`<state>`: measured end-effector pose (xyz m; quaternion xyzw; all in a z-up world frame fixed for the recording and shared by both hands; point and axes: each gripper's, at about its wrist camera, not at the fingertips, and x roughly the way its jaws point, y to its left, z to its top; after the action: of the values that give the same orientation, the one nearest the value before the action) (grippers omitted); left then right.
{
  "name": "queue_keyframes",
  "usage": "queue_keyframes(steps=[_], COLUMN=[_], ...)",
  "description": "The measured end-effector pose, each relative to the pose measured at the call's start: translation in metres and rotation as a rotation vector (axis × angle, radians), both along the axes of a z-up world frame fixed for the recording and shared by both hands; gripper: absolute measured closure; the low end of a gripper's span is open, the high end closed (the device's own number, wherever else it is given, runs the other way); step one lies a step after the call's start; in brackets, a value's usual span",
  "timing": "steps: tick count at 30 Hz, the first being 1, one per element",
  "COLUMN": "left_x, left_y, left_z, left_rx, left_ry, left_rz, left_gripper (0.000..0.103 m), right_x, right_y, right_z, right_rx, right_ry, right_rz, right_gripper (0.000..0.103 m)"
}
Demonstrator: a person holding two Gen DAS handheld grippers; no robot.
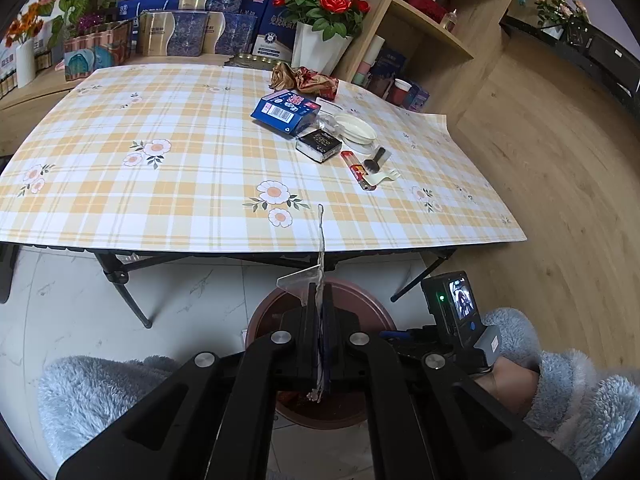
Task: Collect trash
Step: 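Open the right gripper to drop the can into the bin, then open the left gripper to drop the paper leaflet into the bin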
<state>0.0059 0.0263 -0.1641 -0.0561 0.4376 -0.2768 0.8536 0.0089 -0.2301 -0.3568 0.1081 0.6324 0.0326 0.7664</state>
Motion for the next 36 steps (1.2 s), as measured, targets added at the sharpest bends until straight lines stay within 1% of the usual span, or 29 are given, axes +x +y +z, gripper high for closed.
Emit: queue_keyframes(steps=[1, 2, 4, 6, 9, 12, 14, 17, 19, 24, 27, 31, 36], left_x=[0.0, 0.0, 0.0, -0.001, 0.001, 0.006, 0.01, 0.014, 0.016, 0.023, 0.028, 0.033, 0.03], left_y=[-0.001, -0.003, -0.007, -0.011, -0.018, -0.024, -0.028, -0.037, -0.043, -0.05, -0.048, -0.041, -0.042], left_z=[-0.001, -0.002, -0.004, -0.009, -0.018, -0.032, -0.042, -0.059, -0.07, -0.101, -0.12, -0.124, -0.124], left_rx=[0.001, 0.002, 0.008, 0.015, 0.026, 0.015, 0.011, 0.026, 0.04, 0.021, 0.032, 0.003, 0.008], left_ry=[0.0, 0.0, -0.001, 0.001, 0.018, 0.063, 0.091, 0.116, 0.125, 0.168, 0.225, 0.245, 0.234], left_rz=[-0.002, -0.005, -0.016, -0.03, -0.049, -0.056, -0.059, -0.071, -0.076, -0.054, -0.038, -0.016, -0.03], left_gripper=[0.101, 0.101, 0.101, 0.101, 0.101, 0.101, 0.101, 0.101, 0.101, 0.101, 0.101, 0.101, 0.101], right_x=[0.0, 0.0, -0.002, -0.005, -0.008, -0.01, -0.011, -0.013, -0.014, -0.012, -0.013, -0.011, -0.009], right_y=[-0.001, -0.002, -0.003, -0.005, -0.01, -0.018, -0.024, -0.034, -0.038, -0.041, -0.039, -0.039, -0.035], right_z=[0.002, 0.005, 0.015, 0.024, 0.035, 0.043, 0.046, 0.049, 0.048, 0.042, 0.04, 0.036, 0.033], right_rx=[-0.003, -0.002, 0.006, 0.0, 0.002, -0.018, -0.029, -0.025, -0.024, -0.045, -0.053, -0.061, -0.078], right_ry=[-0.008, -0.025, -0.074, -0.118, -0.175, -0.213, -0.225, -0.237, -0.231, -0.209, -0.202, -0.189, -0.179], right_rz=[-0.008, -0.013, -0.017, -0.028, -0.058, -0.102, -0.134, -0.183, -0.201, -0.216, -0.216, -0.221, -0.209], right_gripper=[0.064, 0.049, 0.042, 0.021, 0.01, 0.006, 0.006, 0.006, 0.006, 0.006, 0.006, 0.006, 0.006])
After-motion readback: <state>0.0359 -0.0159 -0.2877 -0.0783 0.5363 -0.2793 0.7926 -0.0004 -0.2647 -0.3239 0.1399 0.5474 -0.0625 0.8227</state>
